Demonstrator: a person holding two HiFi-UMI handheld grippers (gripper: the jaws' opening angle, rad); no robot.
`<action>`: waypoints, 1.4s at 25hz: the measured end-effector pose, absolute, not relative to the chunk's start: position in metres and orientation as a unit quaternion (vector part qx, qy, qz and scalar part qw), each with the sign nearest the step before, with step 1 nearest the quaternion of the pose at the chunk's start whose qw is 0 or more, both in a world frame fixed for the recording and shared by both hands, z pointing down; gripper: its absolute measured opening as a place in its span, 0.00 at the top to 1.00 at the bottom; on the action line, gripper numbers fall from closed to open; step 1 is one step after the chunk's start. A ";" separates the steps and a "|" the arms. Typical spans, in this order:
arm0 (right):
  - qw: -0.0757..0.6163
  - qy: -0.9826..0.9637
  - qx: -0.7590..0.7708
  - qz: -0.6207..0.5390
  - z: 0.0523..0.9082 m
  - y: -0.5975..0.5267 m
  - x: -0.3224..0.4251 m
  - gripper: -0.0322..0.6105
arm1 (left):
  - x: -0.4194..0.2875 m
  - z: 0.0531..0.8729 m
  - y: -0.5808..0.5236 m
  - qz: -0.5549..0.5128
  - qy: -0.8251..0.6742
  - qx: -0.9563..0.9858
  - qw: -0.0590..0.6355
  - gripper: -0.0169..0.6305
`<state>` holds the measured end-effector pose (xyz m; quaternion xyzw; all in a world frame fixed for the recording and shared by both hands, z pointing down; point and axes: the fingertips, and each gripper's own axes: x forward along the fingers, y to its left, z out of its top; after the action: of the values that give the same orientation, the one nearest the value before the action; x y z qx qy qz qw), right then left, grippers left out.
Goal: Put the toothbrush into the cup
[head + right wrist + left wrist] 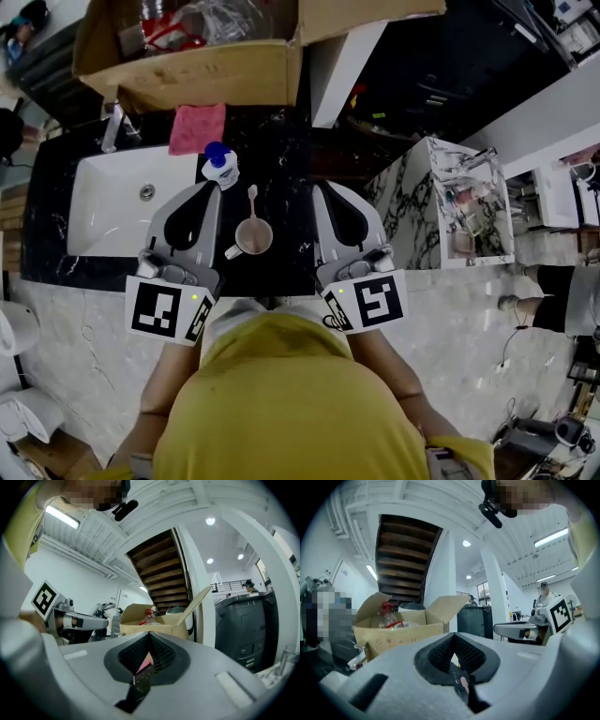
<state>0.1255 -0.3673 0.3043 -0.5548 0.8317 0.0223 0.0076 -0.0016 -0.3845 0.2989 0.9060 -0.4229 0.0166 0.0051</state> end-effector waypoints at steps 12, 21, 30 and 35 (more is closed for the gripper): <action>0.021 0.796 -0.602 0.059 0.252 -0.359 0.147 0.93 | -0.009 0.239 -0.372 -0.027 -0.444 0.895 -0.041 0.97; 0.022 0.792 -0.608 0.041 0.258 -0.357 0.148 0.93 | -0.010 0.248 -0.370 -0.019 -0.439 0.898 -0.032 0.97; 0.020 0.792 -0.609 0.041 0.259 -0.356 0.143 0.93 | -0.016 0.251 -0.369 -0.018 -0.436 0.899 -0.030 0.97; 0.018 0.795 -0.606 0.042 0.260 -0.358 0.136 0.93 | -0.019 0.253 -0.370 -0.018 -0.433 0.901 -0.029 0.97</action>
<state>0.1361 -0.3584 0.2603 -0.6055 0.7945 0.0417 0.0179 -0.0192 -0.3698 0.2535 0.9008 -0.4328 -0.0178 -0.0294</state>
